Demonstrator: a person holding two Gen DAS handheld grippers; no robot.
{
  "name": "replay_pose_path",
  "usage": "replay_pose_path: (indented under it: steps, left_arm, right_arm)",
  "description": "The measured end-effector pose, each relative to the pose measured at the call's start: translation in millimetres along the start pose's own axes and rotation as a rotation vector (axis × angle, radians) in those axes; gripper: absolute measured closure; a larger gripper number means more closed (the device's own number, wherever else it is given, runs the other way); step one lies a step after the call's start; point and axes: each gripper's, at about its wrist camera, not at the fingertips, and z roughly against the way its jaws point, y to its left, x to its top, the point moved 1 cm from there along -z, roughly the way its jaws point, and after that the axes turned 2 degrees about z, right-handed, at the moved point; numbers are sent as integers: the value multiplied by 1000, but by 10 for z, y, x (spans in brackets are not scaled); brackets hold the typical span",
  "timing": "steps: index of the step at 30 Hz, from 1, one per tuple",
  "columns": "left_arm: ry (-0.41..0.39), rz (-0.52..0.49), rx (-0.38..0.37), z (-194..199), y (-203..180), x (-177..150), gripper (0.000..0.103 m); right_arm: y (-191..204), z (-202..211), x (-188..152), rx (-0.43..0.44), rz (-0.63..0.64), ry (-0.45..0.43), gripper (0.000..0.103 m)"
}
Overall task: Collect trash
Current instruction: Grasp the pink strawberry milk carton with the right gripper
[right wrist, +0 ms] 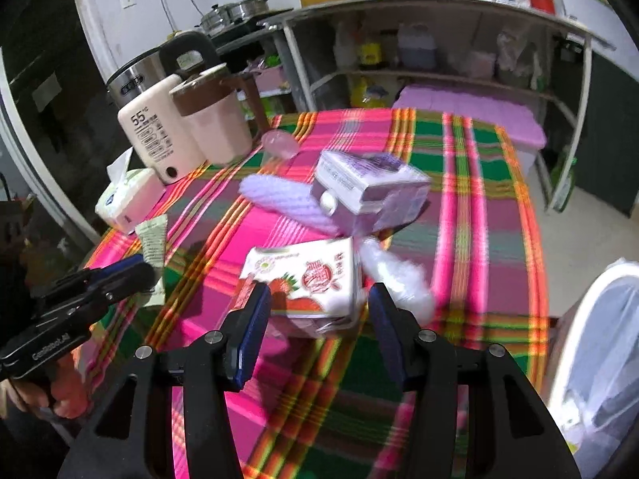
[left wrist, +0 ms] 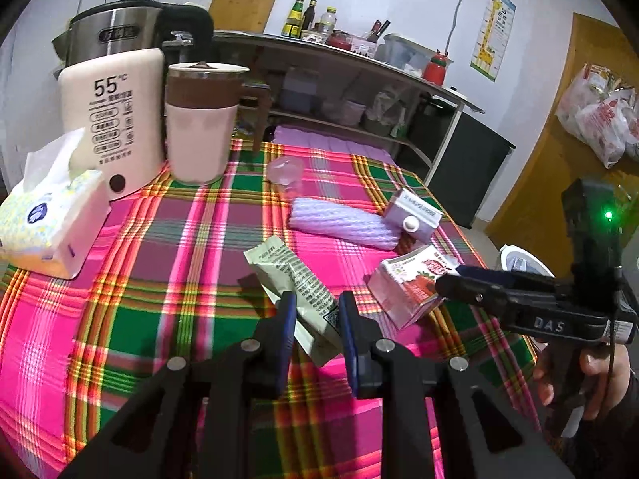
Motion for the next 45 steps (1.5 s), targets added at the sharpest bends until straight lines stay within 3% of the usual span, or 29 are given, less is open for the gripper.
replay_pose_path:
  steps: [7,16,23,30,35,39,45]
  left_arm:
    - [-21,29,19,127,146,-51,80]
    - [-21,65,40,240,332,-137,80]
    - [-12,71,37,234,370,-161,80]
    - [-6,71,31,233,353,-184,80]
    - [-6,68,26,266,311,-205,80]
    - [-6,72,31,293,325,-218,80]
    - [-7,80,35,312,345,-229,80]
  right_arm:
    - [346,77,-179,206,86,58,51]
    - [265,84,52,60,202,-40,51]
    - [58,-217,292,171,202,35,51]
    - [213,-161,127,238,276,90,51]
    - [485,-118,-27,184,391,93,51]
    - [600,-142,-72,98,408,78,50]
    - [685,-213,-80,49,425,69,50]
